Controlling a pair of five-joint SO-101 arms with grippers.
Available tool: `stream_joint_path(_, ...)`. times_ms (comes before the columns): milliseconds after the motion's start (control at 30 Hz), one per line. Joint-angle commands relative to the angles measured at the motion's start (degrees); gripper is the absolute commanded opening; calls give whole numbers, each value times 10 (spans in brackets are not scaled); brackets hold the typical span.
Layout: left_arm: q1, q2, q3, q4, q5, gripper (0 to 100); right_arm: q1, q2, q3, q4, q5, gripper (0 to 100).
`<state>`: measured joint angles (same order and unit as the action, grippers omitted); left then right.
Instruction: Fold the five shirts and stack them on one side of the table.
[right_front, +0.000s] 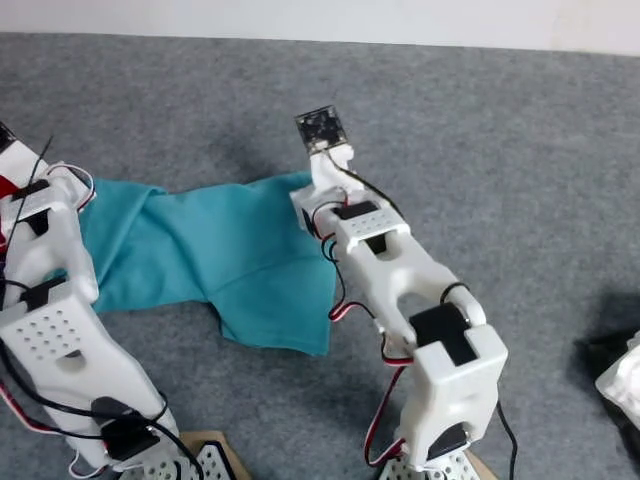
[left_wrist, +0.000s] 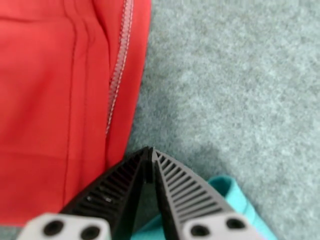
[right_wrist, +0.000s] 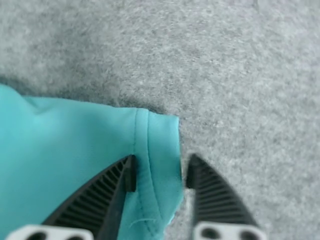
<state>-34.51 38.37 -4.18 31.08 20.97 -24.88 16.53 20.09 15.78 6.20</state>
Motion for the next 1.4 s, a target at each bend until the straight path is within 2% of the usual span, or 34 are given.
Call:
stream_joint_path(0,11,39,-54,0,6,13,9,-4,-31,-16,24,0)
stream_joint_path(167,7,40,-67,0,7,6,19,-4,-31,-15,24,5)
stream_joint_path(367,-9,40,-68,2,48,6,67,0,-55,-16,23,5)
stream_joint_path(567,-15,39,-69,16,51,6,109,0,-71,-16,23,5)
stream_joint_path(767,-19,40,-85,18,52,6,85,0,-65,-13,24,22)
stream_joint_path(833,-22,39,-99,31,64,6,69,0,-58,-1,25,99)
stream_joint_path(900,-25,39,-129,68,95,6,60,0,-50,7,25,196)
stream_joint_path(967,-34,39,-167,116,117,6,61,0,-51,7,25,239)
stream_joint_path(1267,-36,40,-331,379,119,6,78,-5,-52,8,25,220)
stream_joint_path(1367,-26,40,-350,440,67,6,78,-5,-51,8,25,220)
